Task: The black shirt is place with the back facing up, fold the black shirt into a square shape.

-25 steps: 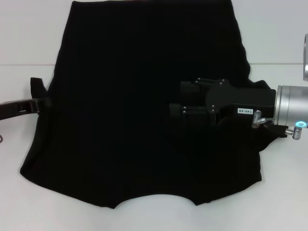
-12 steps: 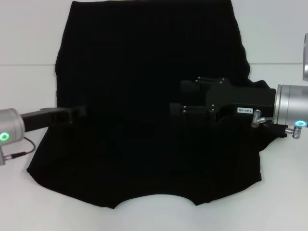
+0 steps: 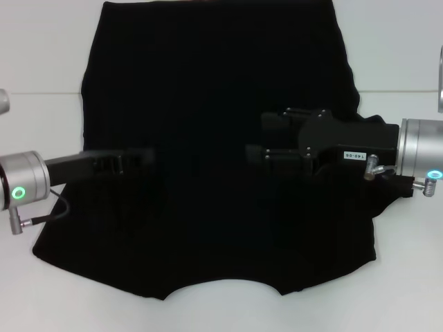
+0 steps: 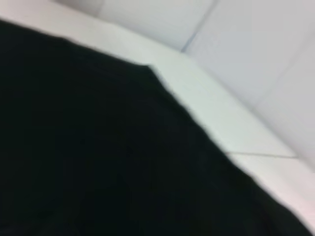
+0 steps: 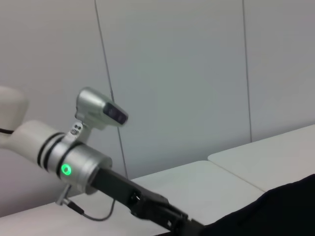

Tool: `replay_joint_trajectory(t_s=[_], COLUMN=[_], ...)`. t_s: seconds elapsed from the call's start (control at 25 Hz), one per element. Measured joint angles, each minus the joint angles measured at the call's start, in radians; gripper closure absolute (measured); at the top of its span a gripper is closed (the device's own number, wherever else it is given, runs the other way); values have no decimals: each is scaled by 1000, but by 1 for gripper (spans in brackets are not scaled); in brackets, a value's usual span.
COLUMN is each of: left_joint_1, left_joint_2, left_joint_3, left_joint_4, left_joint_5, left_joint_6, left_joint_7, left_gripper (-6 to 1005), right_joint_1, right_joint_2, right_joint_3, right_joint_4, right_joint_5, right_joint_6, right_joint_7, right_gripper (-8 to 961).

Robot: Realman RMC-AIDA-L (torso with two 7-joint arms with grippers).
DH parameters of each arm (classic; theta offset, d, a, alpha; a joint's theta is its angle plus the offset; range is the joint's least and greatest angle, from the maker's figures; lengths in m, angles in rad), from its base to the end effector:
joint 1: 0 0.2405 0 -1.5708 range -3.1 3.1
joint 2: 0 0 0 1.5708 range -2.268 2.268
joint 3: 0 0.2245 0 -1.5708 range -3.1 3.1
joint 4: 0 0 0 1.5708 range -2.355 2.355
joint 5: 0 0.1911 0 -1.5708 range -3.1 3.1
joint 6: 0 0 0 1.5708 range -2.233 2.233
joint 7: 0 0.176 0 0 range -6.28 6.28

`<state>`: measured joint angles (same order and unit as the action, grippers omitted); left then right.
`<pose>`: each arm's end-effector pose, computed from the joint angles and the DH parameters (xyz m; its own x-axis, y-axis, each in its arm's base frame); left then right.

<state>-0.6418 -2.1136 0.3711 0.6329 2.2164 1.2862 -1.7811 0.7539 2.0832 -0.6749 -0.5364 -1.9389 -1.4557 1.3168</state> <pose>-0.2429 0.3658 -0.0005 0.4729 0.6284 0.6177 0.8572 -0.4901 -0.1577 0.1469 0.3588 -0.0265 0.8056 -0.1938 -0.5599 -0.3380 -0.9264 -0.1657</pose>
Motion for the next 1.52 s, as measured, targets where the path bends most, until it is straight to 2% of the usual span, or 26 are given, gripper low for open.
replay_joint_trajectory(t_s=[0.2, 0.4, 0.44, 0.52, 0.72, 0.84, 0.88, 0.96, 1.16, 1.52], left_joint_1=[10, 15, 15, 14, 20, 27, 28, 32, 34, 34], left_joint_2=[14, 10, 7, -1, -21, -31, -33, -34, -39, -44], left_joint_3=[-5, -4, 0, 17, 124, 199, 216, 250, 288, 308], left_joint_4=[10, -34, -47, -61, -67, -63, -61, -59, -58, -56], left_joint_5=[-93, -174, -178, -179, -173, -171, -171, -170, -169, -168], left_joint_6=[203, 371, 389, 400, 376, 334, 323, 303, 280, 265], left_joint_7=[54, 247, 300, 376, 518, 579, 590, 611, 641, 657], left_gripper=[665, 430, 411, 373, 279, 222, 165, 51, 51, 50], right_joint_1=[-4, -25, -32, -52, -111, -138, -144, -149, -153, -141], right_joint_2=[-21, -69, -80, -106, -172, -201, -207, -214, -216, -189], right_joint_3=[4, 8, 8, 5, 2, 4, 4, 7, 9, 7], right_joint_4=[-3, -5, -5, -5, -5, -6, -7, -8, -9, -2], right_joint_5=[0, -3, -5, -7, -26, -82, -113, -179, -317, -347], right_joint_6=[19, 106, 130, 177, 233, 241, 241, 244, 267, 333], right_joint_7=[76, 277, 321, 423, 638, 739, 775, 837, 952, 966], right_gripper=[131, 131, 131, 130, 130, 130, 130, 130, 130, 129])
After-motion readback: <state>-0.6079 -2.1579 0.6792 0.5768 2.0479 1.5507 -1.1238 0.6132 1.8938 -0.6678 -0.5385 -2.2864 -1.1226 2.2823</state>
